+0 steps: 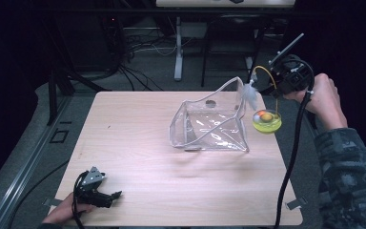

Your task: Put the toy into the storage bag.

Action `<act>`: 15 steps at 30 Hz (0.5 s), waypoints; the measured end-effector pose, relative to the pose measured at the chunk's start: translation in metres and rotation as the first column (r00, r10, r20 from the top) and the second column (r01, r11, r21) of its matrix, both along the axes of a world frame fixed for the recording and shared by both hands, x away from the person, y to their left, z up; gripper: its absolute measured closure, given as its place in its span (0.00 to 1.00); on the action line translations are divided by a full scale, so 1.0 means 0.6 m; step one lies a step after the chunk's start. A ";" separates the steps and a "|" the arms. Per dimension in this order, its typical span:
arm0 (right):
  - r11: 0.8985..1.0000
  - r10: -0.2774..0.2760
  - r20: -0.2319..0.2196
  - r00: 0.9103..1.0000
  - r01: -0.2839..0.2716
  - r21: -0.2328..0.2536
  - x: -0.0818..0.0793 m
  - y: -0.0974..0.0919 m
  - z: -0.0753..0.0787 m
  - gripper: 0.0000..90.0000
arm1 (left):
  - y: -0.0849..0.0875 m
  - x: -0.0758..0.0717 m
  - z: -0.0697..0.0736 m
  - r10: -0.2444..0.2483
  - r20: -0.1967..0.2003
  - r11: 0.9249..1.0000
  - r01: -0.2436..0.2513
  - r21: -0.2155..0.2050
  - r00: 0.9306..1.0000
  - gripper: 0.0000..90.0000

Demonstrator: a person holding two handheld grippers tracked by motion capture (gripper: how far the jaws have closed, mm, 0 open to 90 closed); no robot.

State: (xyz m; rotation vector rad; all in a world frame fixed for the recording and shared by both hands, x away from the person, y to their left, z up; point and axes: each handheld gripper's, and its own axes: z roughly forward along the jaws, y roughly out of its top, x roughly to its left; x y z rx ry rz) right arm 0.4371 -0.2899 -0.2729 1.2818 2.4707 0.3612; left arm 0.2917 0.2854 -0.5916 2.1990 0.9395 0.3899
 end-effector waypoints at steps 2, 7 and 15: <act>1.000 0.000 0.000 1.000 0.000 -0.003 0.001 0.002 0.006 0.98 | 0.000 0.000 0.000 0.000 0.000 1.000 0.000 0.000 1.000 0.00; 1.000 0.005 0.016 1.000 -0.005 0.002 0.002 0.007 0.022 0.98 | 0.000 0.000 0.000 0.000 0.000 1.000 0.000 0.000 1.000 0.00; 1.000 0.011 0.018 1.000 -0.011 -0.001 0.006 0.010 0.039 0.98 | 0.000 0.000 0.000 -0.001 0.000 1.000 0.001 0.001 1.000 0.00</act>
